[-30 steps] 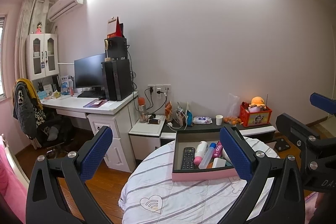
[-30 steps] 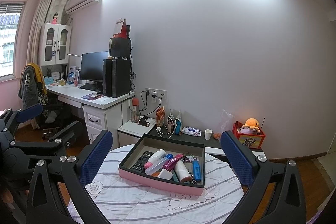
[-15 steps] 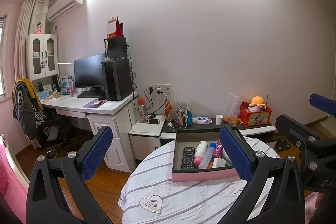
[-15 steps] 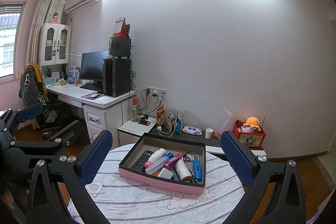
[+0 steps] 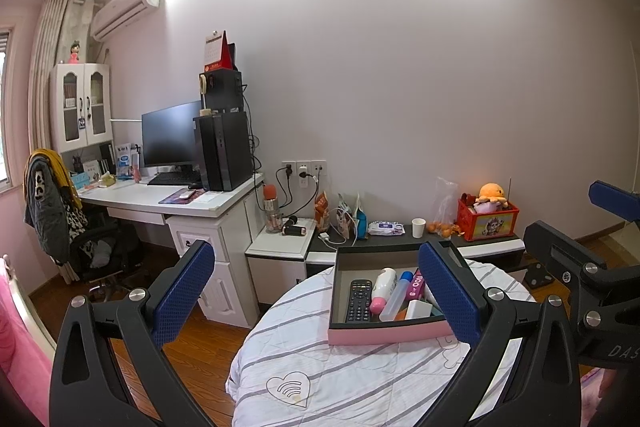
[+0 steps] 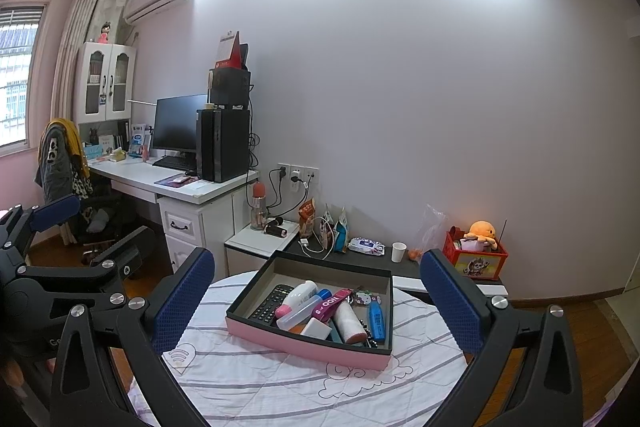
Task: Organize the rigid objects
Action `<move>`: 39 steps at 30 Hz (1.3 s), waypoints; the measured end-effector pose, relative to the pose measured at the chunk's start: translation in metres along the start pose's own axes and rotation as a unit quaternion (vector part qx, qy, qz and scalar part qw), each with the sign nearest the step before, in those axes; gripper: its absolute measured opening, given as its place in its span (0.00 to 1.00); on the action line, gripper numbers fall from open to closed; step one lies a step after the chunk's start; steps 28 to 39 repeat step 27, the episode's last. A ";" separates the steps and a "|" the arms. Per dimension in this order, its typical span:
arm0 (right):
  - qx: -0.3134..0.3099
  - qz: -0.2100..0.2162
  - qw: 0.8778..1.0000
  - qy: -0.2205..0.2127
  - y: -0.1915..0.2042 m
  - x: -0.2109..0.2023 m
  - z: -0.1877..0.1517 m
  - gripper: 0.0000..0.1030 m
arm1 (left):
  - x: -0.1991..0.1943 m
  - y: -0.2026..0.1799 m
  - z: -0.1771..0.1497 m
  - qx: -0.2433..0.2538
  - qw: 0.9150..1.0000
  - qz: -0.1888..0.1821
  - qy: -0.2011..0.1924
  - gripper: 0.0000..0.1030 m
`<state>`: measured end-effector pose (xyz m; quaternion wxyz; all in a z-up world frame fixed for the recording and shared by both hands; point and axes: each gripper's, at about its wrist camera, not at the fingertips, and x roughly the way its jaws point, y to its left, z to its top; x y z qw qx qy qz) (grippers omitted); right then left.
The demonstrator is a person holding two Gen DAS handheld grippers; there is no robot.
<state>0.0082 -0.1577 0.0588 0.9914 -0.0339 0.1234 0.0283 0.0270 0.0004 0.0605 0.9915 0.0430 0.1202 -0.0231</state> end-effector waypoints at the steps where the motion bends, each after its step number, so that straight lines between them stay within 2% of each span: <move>1: 0.000 0.000 1.000 0.000 0.000 0.000 0.000 1.00 | 0.000 0.000 0.000 0.000 1.000 -0.001 0.001 1.00; 39: 0.007 0.001 1.000 -0.003 -0.002 -0.012 0.001 1.00 | -0.007 -0.001 -0.006 0.005 1.000 0.004 -0.003 1.00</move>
